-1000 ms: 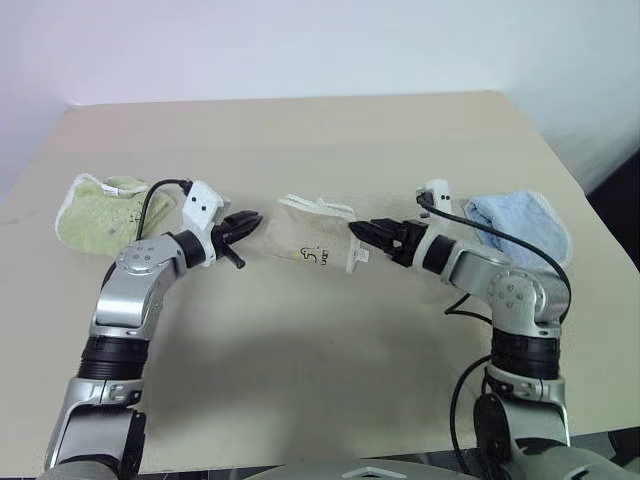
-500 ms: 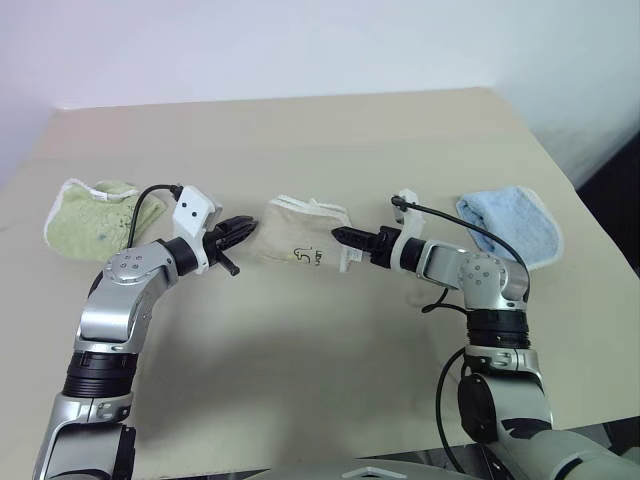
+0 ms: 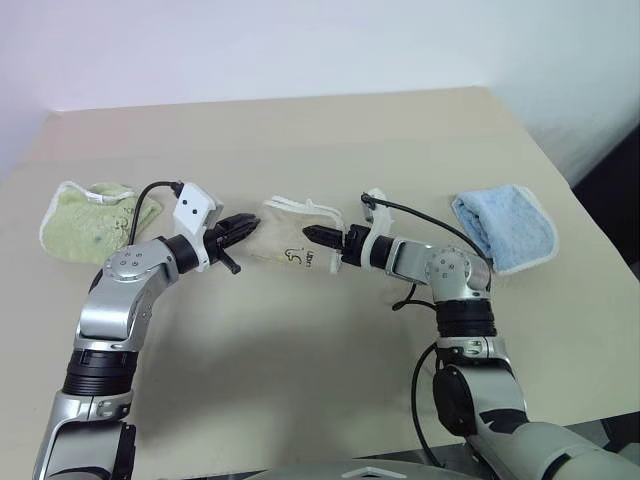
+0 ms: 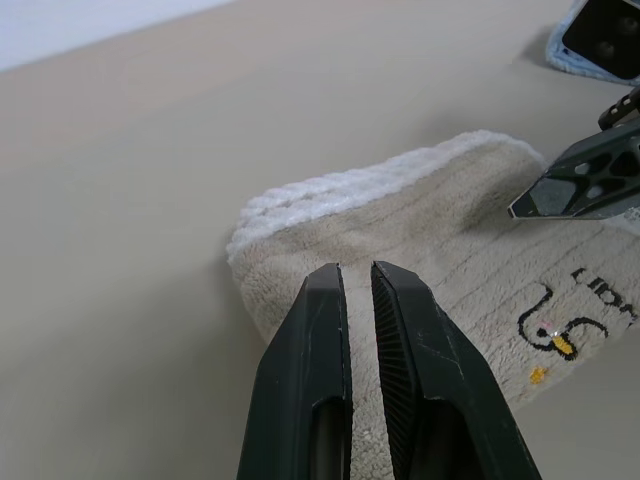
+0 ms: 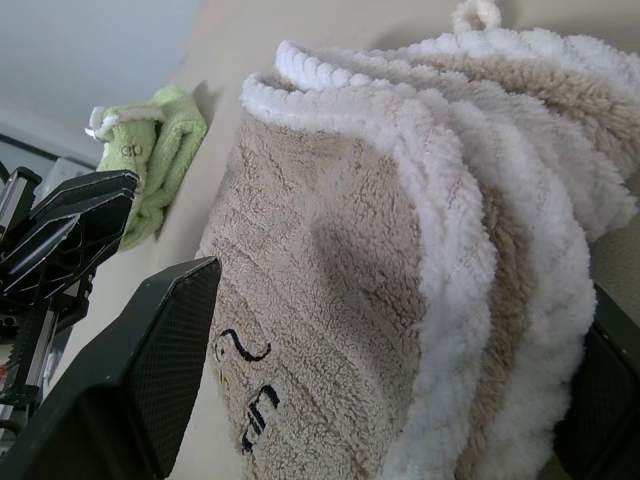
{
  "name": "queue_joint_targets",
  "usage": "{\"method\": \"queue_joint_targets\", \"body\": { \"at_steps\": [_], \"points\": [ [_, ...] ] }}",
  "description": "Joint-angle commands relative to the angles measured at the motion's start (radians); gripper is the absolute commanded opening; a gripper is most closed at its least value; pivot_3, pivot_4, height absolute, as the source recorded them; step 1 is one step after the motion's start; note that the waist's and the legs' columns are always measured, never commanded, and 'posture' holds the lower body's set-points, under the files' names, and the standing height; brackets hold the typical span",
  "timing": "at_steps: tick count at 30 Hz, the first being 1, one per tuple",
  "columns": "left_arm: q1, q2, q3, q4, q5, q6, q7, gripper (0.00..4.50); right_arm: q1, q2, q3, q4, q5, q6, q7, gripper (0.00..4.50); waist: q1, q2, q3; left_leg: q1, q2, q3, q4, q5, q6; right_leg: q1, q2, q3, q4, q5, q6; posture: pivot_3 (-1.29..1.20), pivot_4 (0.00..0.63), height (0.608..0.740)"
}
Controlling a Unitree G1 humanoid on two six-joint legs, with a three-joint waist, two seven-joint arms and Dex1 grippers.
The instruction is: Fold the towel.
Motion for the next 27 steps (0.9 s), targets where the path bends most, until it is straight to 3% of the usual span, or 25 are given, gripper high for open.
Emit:
{"method": "queue_joint_targets", "body": {
  "at_steps": [1, 4, 12, 14, 20, 27],
  "points": [
    [-0.005, 0.012, 0.024, -0.031, -0.011, -0.007, -0.003, 0.47, -0.003, 0.029, -0.003, -0.014, 0.024, 0.017, -0.005, 4.09, 0.000, 0.000, 0.000, 0.000, 0.000, 0.000, 0.000, 0.000, 0.000, 0.000, 0.000, 0.000, 0.000, 0.000, 0.000, 0.00, 0.150, 0.728],
    [-0.004, 0.012, 0.024, -0.032, -0.011, -0.007, 0.000, 0.47, 0.001, 0.028, -0.029, -0.019, 0.031, 0.014, -0.014, 3.31, 0.002, 0.000, 0.000, -0.001, 0.000, 0.000, -0.001, 0.000, 0.000, -0.002, 0.000, 0.000, 0.000, 0.000, 0.000, 0.00, 0.150, 0.728],
    [-0.011, 0.010, 0.023, -0.022, -0.009, -0.016, -0.001, 0.47, 0.010, 0.023, -0.097, -0.074, 0.069, 0.038, -0.046, 0.54, 0.007, 0.000, 0.000, -0.015, -0.001, 0.000, 0.001, 0.001, -0.001, -0.015, 0.000, 0.000, 0.002, 0.000, 0.000, 0.00, 0.150, 0.728],
    [-0.014, 0.008, 0.023, -0.017, -0.009, -0.019, -0.001, 0.47, 0.014, 0.021, -0.116, -0.091, 0.084, 0.042, -0.057, 0.03, 0.007, 0.000, 0.000, -0.015, -0.001, 0.000, 0.001, 0.001, -0.001, -0.015, 0.000, 0.000, 0.002, 0.000, 0.000, 0.00, 0.150, 0.728],
    [-0.017, 0.003, 0.025, -0.015, -0.008, -0.023, 0.006, 0.47, 0.004, -0.011, -0.245, -0.224, 0.169, 0.079, -0.154, 0.03, 0.009, 0.000, 0.000, -0.015, -0.001, 0.000, 0.001, 0.001, -0.001, -0.015, 0.000, 0.000, 0.002, 0.000, 0.000, 0.00, 0.150, 0.728],
    [-0.006, 0.000, 0.027, -0.019, -0.014, -0.024, 0.004, 0.47, -0.093, -0.212, -0.550, -0.373, 0.325, 0.128, -0.406, 0.03, 0.012, 0.001, 0.001, -0.016, -0.002, 0.000, 0.001, 0.001, 0.000, -0.015, -0.001, 0.000, 0.001, 0.000, 0.000, 0.00, 0.150, 0.728]
  ]
}}
